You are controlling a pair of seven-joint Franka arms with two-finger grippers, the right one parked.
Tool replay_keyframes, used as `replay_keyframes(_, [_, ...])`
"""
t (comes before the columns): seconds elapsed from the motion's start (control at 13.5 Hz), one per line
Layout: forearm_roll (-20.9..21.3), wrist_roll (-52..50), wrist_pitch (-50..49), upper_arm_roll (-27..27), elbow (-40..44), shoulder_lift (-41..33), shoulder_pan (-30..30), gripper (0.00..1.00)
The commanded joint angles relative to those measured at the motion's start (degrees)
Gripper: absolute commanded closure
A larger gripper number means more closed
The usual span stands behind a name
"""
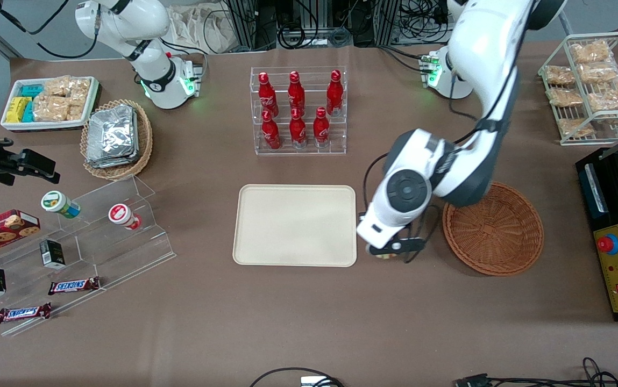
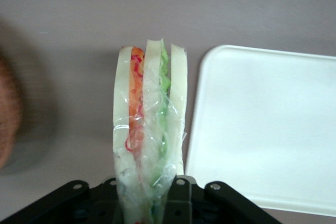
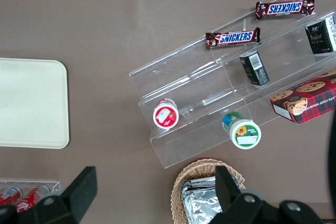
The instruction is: Place sandwich from basket to tray
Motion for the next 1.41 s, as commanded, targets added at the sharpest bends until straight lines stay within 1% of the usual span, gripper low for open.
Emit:
replay_keyframes(0.0, [-0.9,0.8,1.1,-1.6,2.9,4.2,-0.7,1.0])
replay_keyframes(0.07, [-1.6,0.9,2.0,-2.7,3.1,5.1,-0.7,1.0])
replay_keyframes(0.22, [-1.7,1.0,7.5,-4.3,2.8,7.2,-1.3,1.0])
replay_keyframes(0.44, [-1.8,1.0,12.6,-4.4,2.8,9.9,-2.6,1.0])
replay_keyframes(0.59, [-1.6,1.2,12.6,-4.4,2.7,10.9,-2.7,1.0])
replay_keyframes(0.67, [-1.3,1.5,12.4,-4.4,2.0,11.1,-2.7,0.42])
replay_keyframes(0.81, [-0.9,1.5,12.6,-4.4,0.9,10.8,-2.7,0.0])
replay_keyframes(1.11, [-1.0,1.0,11.4,-4.4,1.0,9.3,-2.5,0.0])
replay_keyframes(1.33, [-0.5,-0.1,8.3,-4.3,-0.5,4.7,-2.7,0.0])
